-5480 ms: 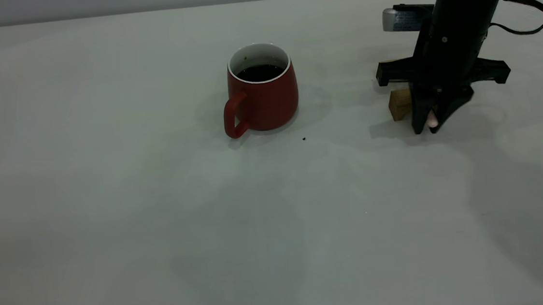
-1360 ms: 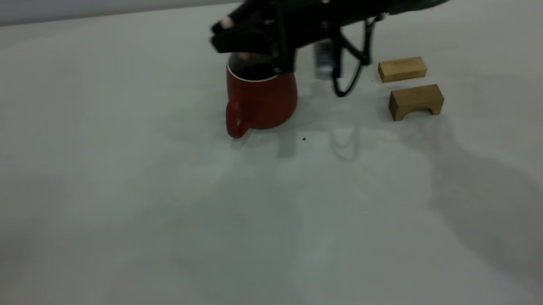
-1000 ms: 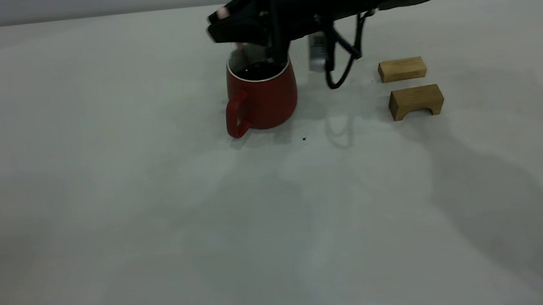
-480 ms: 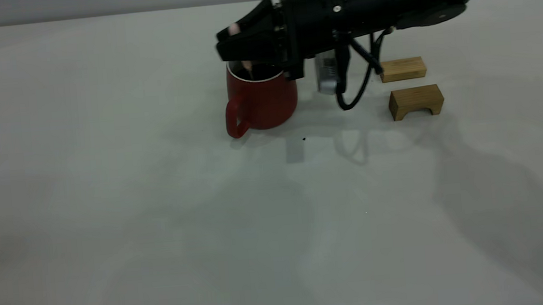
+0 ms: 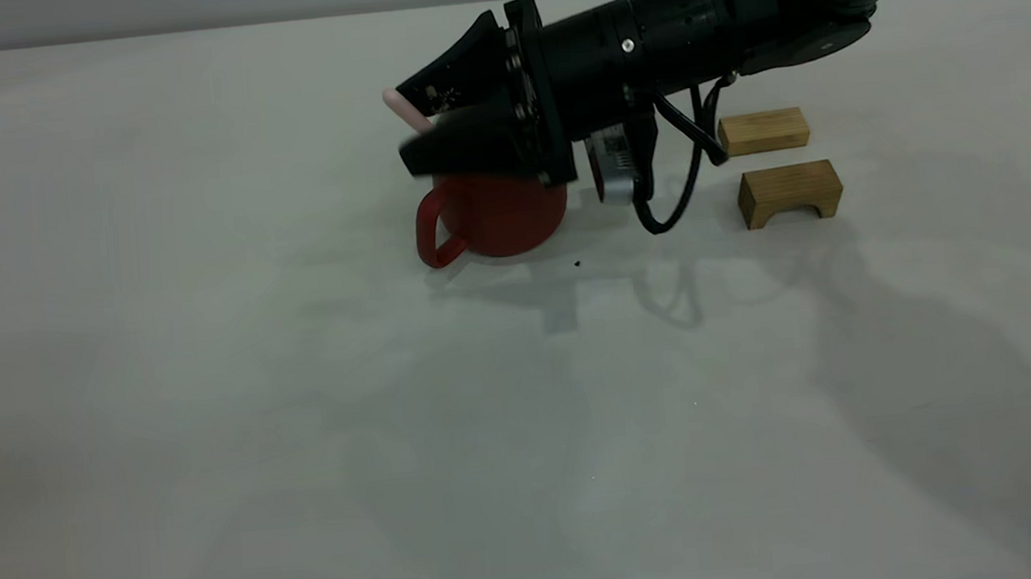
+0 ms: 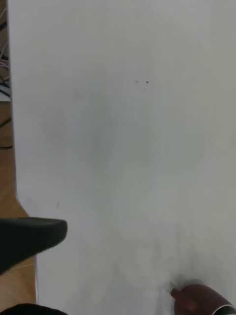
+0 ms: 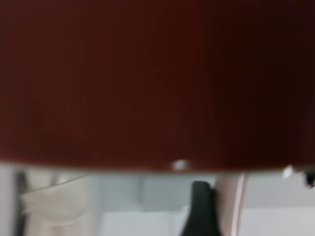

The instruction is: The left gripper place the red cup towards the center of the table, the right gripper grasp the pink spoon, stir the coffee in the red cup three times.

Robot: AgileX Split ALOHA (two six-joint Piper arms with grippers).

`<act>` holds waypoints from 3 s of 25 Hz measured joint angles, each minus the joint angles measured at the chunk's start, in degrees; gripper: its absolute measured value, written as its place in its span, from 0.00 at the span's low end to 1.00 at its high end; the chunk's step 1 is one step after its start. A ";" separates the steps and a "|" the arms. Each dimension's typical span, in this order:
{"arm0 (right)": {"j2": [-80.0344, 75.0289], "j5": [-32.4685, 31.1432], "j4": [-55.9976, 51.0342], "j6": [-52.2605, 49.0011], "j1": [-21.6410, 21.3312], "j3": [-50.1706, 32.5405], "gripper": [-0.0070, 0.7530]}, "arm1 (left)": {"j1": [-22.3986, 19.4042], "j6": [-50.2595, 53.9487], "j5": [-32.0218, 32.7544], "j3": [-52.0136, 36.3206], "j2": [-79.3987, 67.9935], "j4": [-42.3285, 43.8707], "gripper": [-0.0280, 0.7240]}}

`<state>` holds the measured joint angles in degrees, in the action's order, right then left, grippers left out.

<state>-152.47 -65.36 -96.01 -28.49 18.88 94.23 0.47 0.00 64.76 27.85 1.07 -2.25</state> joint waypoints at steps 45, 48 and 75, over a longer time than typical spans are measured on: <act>42.44 -4.27 84.13 31.76 -8.12 -0.45 0.28 | 0.00 0.00 0.00 0.00 0.00 0.00 0.58; 45.25 -4.50 92.37 27.86 -8.57 -0.52 0.28 | 0.00 0.00 0.00 0.00 0.00 0.00 0.58; 116.85 -5.56 94.52 29.11 -8.35 -38.67 0.31 | 0.00 0.00 0.00 0.00 0.00 0.00 0.58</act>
<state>-35.62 -70.93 -1.49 0.62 10.52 55.56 0.47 0.00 64.76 27.85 1.07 -2.25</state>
